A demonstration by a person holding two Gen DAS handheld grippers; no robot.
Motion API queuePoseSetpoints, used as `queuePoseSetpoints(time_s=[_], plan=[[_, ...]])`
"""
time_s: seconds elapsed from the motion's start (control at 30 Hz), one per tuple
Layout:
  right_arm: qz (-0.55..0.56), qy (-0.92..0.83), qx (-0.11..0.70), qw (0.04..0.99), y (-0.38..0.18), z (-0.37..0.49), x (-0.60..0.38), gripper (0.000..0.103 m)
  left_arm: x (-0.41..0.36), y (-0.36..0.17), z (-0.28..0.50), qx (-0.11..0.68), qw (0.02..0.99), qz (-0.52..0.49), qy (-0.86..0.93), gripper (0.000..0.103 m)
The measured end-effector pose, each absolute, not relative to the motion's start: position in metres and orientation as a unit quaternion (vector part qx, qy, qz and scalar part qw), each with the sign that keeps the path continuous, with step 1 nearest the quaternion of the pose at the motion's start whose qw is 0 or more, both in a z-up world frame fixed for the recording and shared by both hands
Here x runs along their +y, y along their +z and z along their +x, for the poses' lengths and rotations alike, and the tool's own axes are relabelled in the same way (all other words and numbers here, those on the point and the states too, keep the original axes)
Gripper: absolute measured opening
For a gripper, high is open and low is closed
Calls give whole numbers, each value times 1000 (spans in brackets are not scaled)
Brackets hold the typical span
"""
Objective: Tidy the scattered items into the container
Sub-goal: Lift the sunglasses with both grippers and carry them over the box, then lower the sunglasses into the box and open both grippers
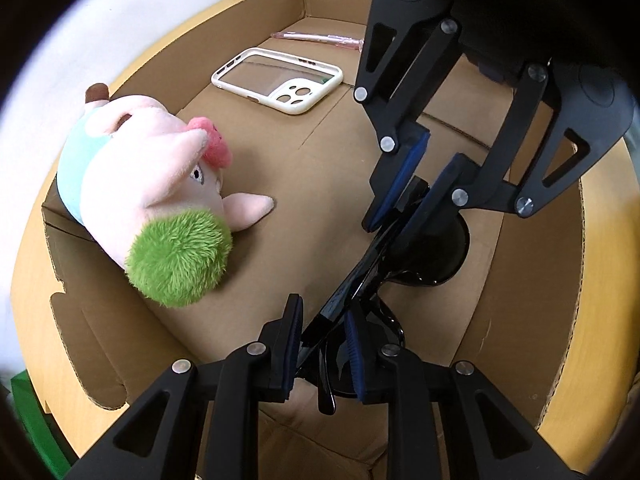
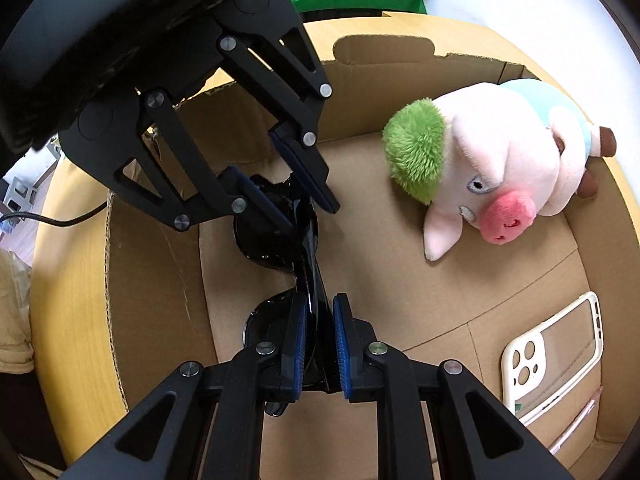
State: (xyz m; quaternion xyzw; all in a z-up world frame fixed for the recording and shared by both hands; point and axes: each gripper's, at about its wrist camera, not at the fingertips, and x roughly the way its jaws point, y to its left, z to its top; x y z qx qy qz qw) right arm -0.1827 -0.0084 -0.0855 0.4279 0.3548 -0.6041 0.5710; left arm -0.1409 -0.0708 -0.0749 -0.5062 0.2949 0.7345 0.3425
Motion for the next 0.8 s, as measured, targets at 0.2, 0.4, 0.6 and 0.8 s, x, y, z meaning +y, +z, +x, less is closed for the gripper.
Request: queuePoseSetpoints(time_s=[0.2,0.4,0.6,0.8], plan=[[424,-606,355,571,-86,-175,-8,16,-77,-76,-139,286,342,-505,739,24],[408,-637,352,551,-70,-167,0,48,-89,-64,-135,266,330,-498,757,32],[375,-719,298,503,-25,-149,32,78,-101,-32,-110,238,306,-463,797,33],[363,-788,231,441,2,-121,97,88,-97,-14,-67,196,298,-416,836,45]])
